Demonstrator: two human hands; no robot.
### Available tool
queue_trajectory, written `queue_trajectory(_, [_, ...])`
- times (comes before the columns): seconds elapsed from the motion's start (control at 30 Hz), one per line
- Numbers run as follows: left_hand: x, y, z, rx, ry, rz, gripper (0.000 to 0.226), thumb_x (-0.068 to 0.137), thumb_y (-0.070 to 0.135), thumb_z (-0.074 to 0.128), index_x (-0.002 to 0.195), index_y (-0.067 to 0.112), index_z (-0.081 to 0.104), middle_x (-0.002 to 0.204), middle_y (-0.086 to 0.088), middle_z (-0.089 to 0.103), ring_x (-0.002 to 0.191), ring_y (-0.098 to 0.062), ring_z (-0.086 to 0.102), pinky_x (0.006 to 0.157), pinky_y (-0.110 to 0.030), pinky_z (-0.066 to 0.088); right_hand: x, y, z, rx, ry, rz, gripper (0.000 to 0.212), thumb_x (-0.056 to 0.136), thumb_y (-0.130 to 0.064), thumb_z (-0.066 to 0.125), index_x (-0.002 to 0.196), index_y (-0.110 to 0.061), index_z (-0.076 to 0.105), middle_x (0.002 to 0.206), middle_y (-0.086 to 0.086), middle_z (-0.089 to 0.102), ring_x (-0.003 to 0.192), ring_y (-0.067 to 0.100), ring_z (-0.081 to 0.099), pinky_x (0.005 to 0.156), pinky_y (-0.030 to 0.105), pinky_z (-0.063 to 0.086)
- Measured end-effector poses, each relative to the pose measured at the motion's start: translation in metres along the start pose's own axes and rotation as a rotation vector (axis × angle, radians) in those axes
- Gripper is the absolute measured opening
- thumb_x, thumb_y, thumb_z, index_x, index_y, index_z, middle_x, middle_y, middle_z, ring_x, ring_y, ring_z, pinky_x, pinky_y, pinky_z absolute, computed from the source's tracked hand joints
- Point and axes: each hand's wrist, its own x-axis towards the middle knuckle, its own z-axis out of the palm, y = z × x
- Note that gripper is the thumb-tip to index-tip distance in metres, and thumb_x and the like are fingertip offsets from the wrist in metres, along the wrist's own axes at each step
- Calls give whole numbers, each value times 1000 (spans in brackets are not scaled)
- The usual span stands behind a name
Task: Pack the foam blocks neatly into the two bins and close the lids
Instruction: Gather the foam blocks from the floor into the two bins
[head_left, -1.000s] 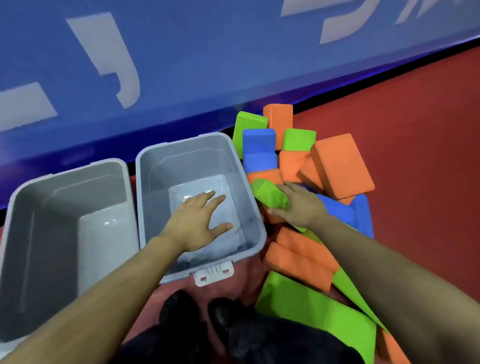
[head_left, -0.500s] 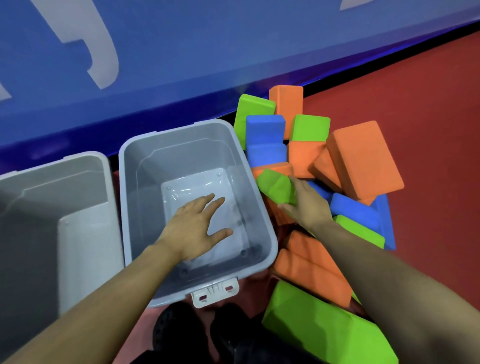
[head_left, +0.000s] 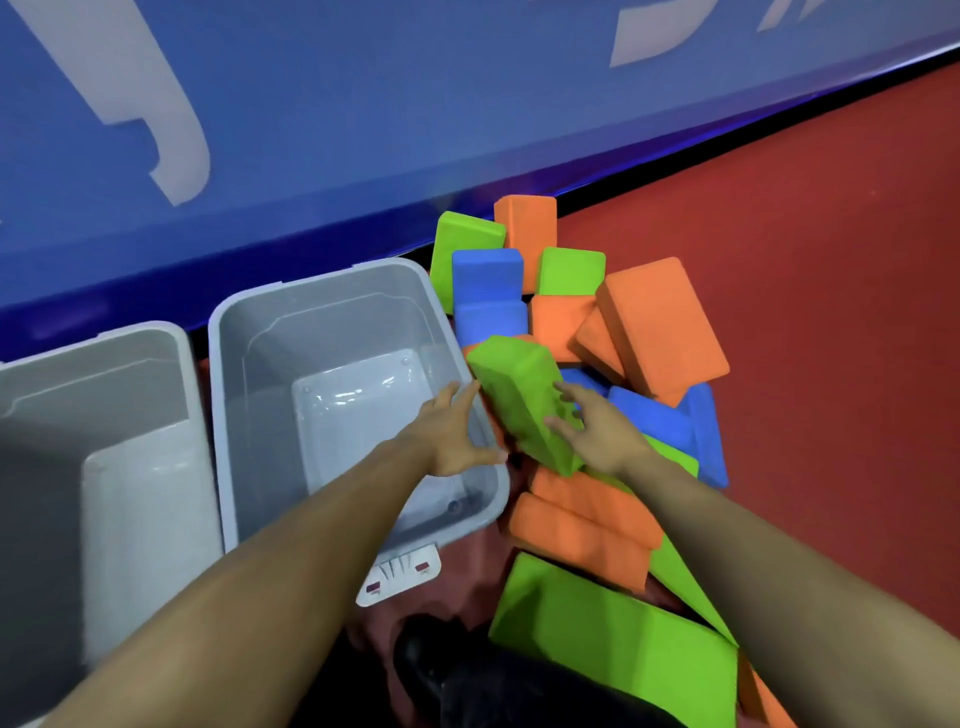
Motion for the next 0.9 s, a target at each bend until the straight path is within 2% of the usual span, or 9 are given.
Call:
queue_trajectory(0.1, [18,0,9,-410,76,-105,108,83,62,70,161,16,10,167,-6,12,153,-23,19,120,-35,21,-5,11,23,105,-129,85,59,100,-37,60,152,-19,40,138,6,61,116,17,60,101,26,42])
queue_trajectory(0.2, [40,8,3,-686,236,-127,87,89,52,69,156,13,28,160,-4,33,143,-18,38,114,-32,33,11,18,38,166,107,101,54,96,-36,65,144,-15,50,128,9,59,113,19,60,107,34,43])
queue_trajectory(0.27, [52,14,0,-673,298,-85,74,90,45,70,150,14,39,152,-1,43,133,-15,46,109,-28,35,31,21,37,145,242,136,68,88,-46,72,145,-17,48,135,11,50,123,24,54,112,40,39])
queue_trajectory(0.4, [62,11,7,-636,222,-50,87,85,56,71,154,16,35,156,1,40,141,-20,42,118,-41,34,72,33,37,118,176,303,118,67,-72,76,158,-23,20,159,10,24,146,31,28,118,52,31])
queue_trajectory(0.5, [53,-4,12,-553,223,-18,84,87,53,70,154,18,34,158,1,37,144,-17,37,118,-41,33,96,53,44,253,208,415,138,55,-75,81,159,-21,9,163,12,24,149,33,24,120,52,26])
queue_trajectory(0.6, [47,-24,7,-507,220,-26,82,88,55,67,155,24,32,159,4,33,143,-14,37,115,-36,36,115,65,49,305,268,472,140,55,-71,85,159,-18,7,163,11,25,149,34,26,121,51,24])
queue_trajectory(0.7, [46,-37,3,-485,252,-35,79,89,57,66,154,28,32,158,8,34,140,-13,41,103,-27,38,134,60,43,47,247,349,139,57,-79,78,159,-33,-4,169,2,1,154,28,7,120,53,15])
queue_trajectory(0.77, [46,-41,2,-474,290,-18,77,88,57,65,153,29,34,156,10,37,137,-11,42,99,-25,37,146,53,34,-188,211,185,137,56,-85,73,158,-40,-7,170,-2,-3,156,27,1,121,55,11])
queue_trajectory(0.9, [48,-46,15,-368,328,44,73,89,56,65,150,27,39,151,10,41,136,-9,43,112,-29,35,159,43,24,-487,97,47,122,56,-91,65,157,-39,21,150,6,37,140,34,30,119,50,17])
